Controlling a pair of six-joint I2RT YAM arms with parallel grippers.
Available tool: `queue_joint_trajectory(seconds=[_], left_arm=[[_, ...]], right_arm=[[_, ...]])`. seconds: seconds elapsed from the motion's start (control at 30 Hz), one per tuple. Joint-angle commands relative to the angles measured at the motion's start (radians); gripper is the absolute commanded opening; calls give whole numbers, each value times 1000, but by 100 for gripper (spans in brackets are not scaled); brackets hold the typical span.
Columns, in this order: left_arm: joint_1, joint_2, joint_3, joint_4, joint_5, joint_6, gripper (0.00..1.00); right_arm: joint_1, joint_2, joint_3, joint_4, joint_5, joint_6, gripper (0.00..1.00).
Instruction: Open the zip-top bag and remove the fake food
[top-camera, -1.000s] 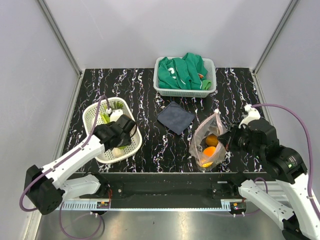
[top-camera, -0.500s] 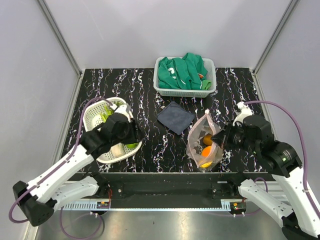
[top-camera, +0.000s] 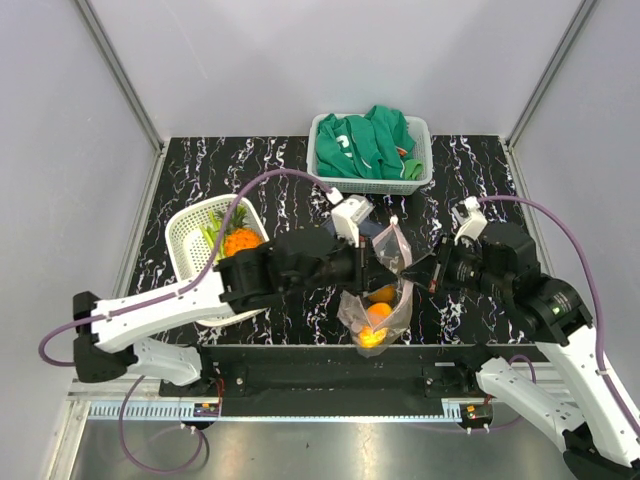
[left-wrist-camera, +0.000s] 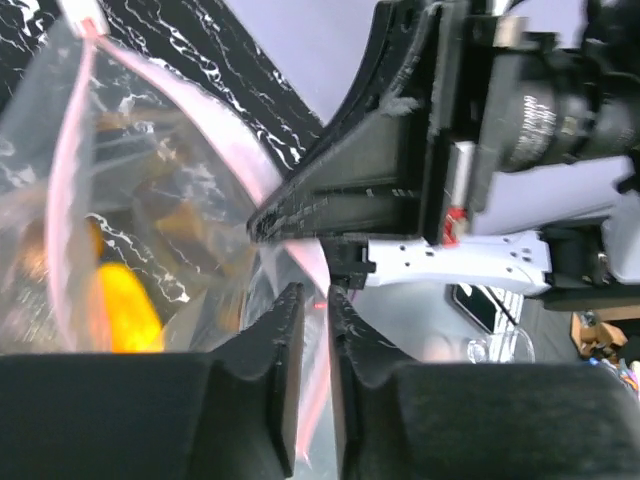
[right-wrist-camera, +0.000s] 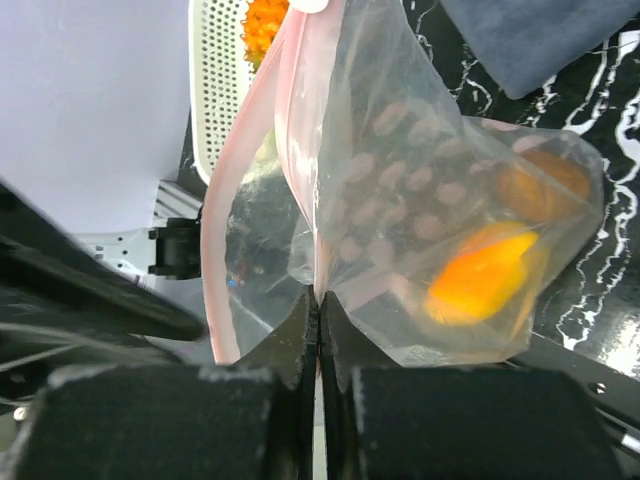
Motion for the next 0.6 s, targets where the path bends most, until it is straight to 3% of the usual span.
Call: queue_joint_trajectory(seconds=[0.0,0.13,0.57], left_arm=[[-10,93,95,-7,-106,-35,14],[-22,159,147,-129,-218,-78,4],[-52,368,276,-356,-448,-253,0]], right_arm=[[5,-7,-23,92,-55,42,0],[5,-21,-49,99,-57,53,0],[5,-52,-119,164,-55,163,0]])
